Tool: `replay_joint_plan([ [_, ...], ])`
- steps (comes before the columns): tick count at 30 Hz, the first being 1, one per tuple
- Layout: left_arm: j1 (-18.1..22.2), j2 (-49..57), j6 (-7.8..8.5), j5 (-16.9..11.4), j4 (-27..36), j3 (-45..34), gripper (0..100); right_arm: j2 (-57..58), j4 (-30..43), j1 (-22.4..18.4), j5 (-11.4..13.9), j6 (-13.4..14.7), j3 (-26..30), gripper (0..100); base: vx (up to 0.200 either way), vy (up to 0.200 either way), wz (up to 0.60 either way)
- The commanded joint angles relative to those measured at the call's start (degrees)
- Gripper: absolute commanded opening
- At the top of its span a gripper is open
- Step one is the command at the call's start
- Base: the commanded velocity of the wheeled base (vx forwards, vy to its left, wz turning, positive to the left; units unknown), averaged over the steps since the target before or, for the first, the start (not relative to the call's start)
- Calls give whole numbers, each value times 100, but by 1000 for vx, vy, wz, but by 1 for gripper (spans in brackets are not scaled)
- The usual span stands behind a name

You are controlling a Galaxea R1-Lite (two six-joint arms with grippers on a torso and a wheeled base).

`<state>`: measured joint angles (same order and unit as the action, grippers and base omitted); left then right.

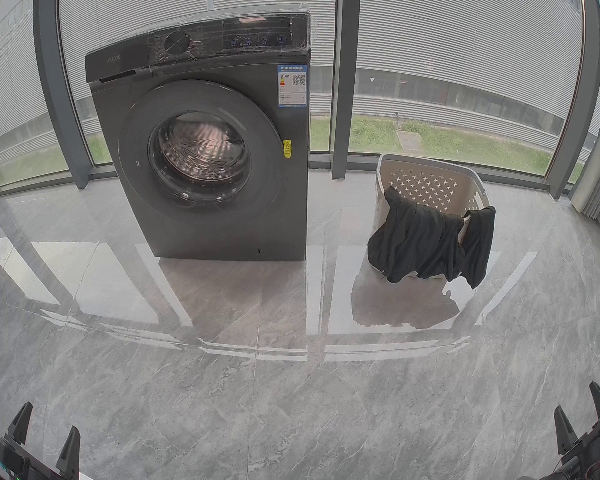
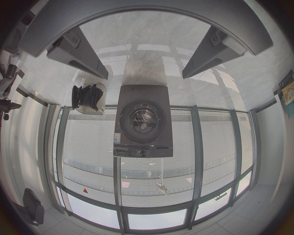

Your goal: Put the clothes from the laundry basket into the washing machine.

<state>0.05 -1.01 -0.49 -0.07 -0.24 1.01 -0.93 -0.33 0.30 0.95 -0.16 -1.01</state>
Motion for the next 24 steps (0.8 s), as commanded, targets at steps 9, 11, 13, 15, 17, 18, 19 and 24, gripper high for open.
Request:
replay_joint_plan([
  [9, 4, 101, 14, -1, -2, -92, 100, 93, -2, 5, 2, -2, 101, 100, 200, 0, 0],
  [11, 4, 101, 22, -1, -2, -92, 100, 93, -2, 5, 2, -2, 101, 100, 200, 0, 0],
  [13, 4, 101, 22, -1, -2, -92, 100, 93, -2, 5, 2, -2, 101, 100, 200, 0, 0],
  [15, 4, 101, 22, -1, -2, -92, 100, 93, -2, 5, 2, -2, 101, 100, 200, 0, 0],
  [17, 4, 101, 31, -1, -2, -92, 100, 93, -2, 5, 10, -11, 101, 100, 200, 0, 0],
  [18, 4, 101, 31, -10, -2, -92, 100, 93, -2, 5, 10, -2, 101, 100, 200, 0, 0],
  [19, 4, 101, 31, -28, 33, -75, 100, 93, -2, 5, 10, -2, 101, 100, 200, 0, 0],
  [24, -31, 22, 14, -37, 60, -57, 100, 93, -2, -4, 10, -11, 101, 100, 200, 0, 0],
])
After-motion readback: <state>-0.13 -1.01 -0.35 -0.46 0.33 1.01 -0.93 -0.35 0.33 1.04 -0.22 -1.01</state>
